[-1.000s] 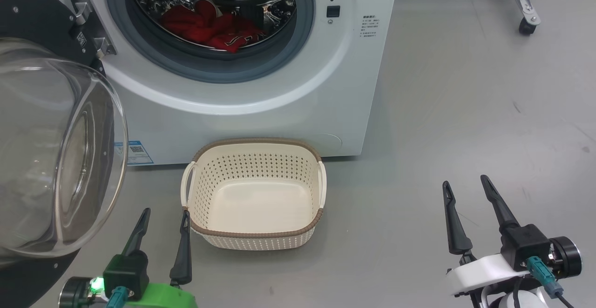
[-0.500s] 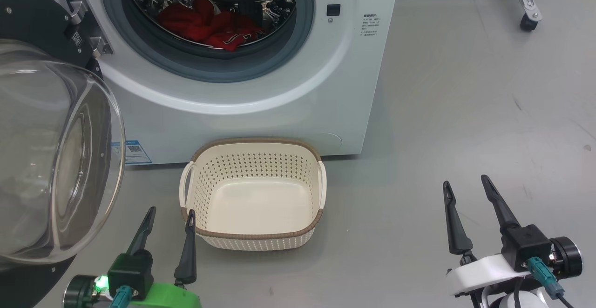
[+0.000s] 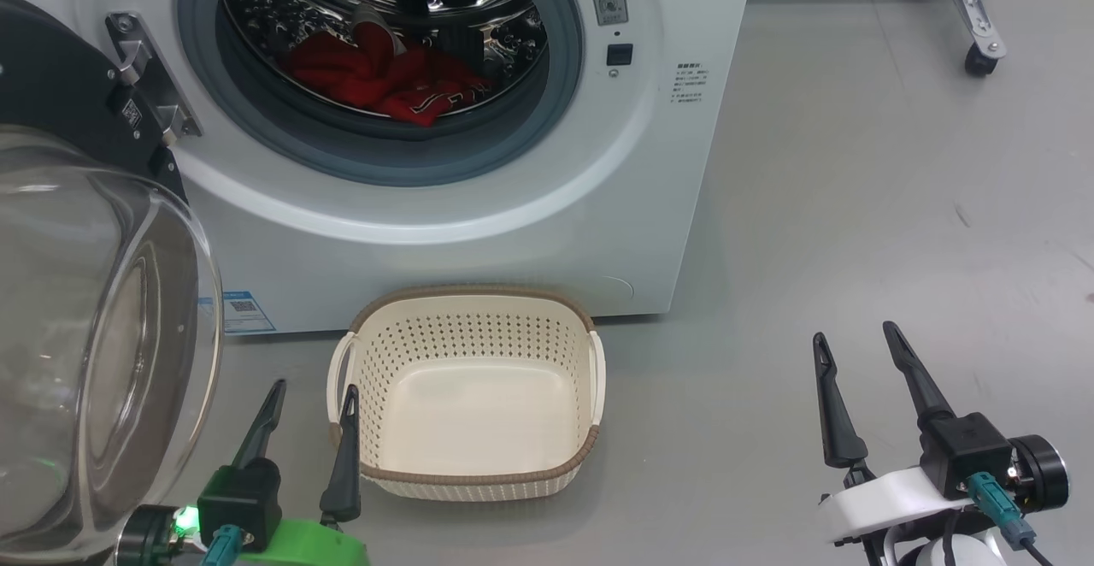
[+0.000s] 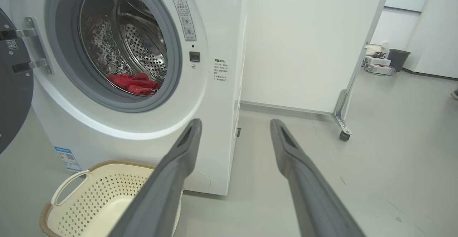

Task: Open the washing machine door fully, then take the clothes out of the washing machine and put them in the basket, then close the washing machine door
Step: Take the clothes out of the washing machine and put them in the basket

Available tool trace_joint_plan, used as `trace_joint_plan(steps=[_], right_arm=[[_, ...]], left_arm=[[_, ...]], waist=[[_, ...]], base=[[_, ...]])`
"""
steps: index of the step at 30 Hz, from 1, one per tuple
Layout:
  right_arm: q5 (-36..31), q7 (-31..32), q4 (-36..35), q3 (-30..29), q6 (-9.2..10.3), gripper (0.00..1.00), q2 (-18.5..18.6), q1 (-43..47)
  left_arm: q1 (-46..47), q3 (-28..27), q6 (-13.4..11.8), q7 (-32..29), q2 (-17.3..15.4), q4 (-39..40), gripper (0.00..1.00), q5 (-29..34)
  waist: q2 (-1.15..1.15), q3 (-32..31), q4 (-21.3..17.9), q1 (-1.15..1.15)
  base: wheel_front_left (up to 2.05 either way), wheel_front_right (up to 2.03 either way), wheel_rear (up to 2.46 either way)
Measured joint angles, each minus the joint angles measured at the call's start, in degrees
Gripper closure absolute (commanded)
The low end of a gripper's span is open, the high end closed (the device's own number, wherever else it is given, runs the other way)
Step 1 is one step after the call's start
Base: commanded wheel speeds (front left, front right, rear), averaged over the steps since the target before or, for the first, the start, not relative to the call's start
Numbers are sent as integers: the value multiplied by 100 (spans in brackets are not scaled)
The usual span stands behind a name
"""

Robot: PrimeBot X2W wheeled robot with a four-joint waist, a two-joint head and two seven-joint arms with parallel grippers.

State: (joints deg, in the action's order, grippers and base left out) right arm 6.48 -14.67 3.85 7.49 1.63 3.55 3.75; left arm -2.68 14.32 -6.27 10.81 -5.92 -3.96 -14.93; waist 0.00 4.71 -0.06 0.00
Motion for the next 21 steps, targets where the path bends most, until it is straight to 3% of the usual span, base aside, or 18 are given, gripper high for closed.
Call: trace_joint_plan(steps=[21], right_arm=[[-1,0,15,-2,-44,0,-3,-2]], left_arm=[[5,12,-1,2,2,-7,0,51]], waist=[[0,-2,23,0]], base=[[104,-104,0]])
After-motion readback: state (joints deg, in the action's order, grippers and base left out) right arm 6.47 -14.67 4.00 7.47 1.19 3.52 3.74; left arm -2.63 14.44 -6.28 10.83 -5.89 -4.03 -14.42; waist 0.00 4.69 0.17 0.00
